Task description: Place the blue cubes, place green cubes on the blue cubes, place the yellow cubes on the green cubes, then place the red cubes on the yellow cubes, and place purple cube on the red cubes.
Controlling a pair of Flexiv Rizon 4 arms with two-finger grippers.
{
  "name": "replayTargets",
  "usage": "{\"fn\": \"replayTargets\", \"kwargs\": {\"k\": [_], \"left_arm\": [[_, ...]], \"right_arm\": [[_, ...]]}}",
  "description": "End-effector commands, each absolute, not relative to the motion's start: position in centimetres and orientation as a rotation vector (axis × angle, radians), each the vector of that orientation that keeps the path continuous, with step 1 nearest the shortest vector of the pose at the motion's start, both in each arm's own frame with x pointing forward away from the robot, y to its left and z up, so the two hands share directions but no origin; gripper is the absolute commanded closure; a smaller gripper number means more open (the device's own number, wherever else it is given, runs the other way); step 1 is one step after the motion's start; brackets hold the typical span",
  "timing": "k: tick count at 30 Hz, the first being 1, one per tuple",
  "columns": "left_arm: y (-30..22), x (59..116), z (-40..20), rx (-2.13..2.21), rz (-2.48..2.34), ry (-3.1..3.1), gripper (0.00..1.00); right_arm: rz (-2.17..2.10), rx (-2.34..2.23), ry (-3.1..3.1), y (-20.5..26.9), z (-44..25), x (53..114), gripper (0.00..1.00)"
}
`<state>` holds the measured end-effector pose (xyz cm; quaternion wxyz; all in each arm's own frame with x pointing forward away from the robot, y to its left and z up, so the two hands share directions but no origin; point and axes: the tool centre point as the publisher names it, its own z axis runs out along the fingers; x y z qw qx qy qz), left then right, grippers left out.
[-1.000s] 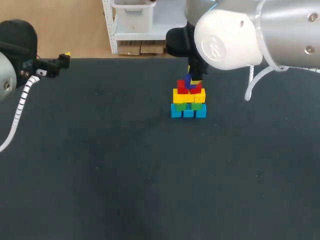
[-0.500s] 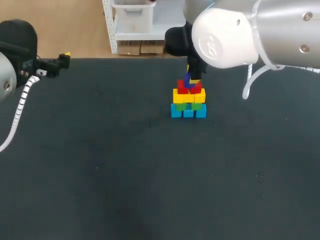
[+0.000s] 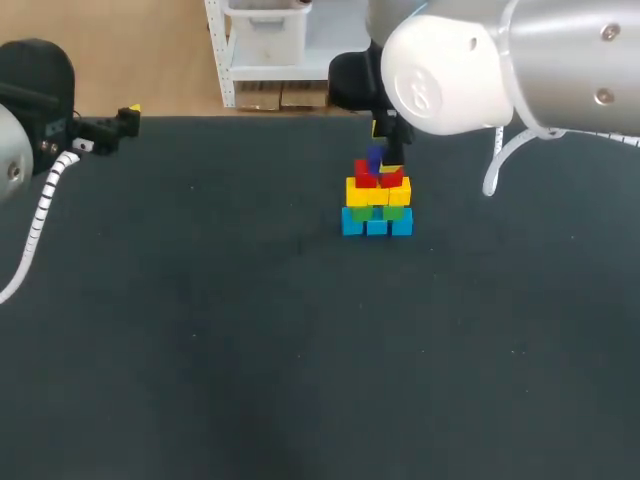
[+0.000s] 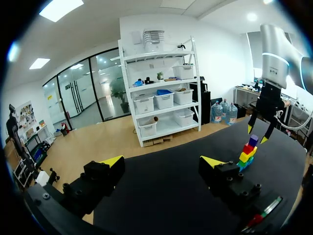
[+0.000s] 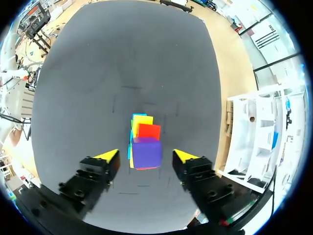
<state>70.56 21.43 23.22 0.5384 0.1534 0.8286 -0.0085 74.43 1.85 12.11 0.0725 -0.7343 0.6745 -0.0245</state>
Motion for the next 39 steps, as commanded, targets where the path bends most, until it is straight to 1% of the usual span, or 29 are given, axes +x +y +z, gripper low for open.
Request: {"fn": "replayTargets", "kwargs": {"k": [1,9,15,27,31,39], "left_arm": [[21.5,70.5,23.2,0.364,-0.021,1.969,0.0],[21.5,70.5,23.2,0.364,-0.021,1.969,0.0],[21.5,70.5,23.2,0.364,-0.021,1.969,0.0],[21.5,70.5,23.2,0.364,-0.021,1.969,0.0],[21.5,70.5,23.2,0.364,-0.021,1.969,0.0],[21.5,70.5,23.2,0.364,-0.021,1.969,0.0]], "right_arm": [[-0.072,-2.204,2.027,1.9,12.2,74.5,0.0],[-0.038,-2.111,2.011,0.9,14.0,74.2,0.0],[0.026,-1.952,2.025,-0.9,15.8,74.0,0.0],[0.117,-1.785,2.033,-4.0,17.5,73.7,0.0],[0.192,-1.735,2.029,-4.6,17.6,73.8,0.0],[0.17,-1.766,2.025,-4.7,17.6,73.7,0.0]]}}
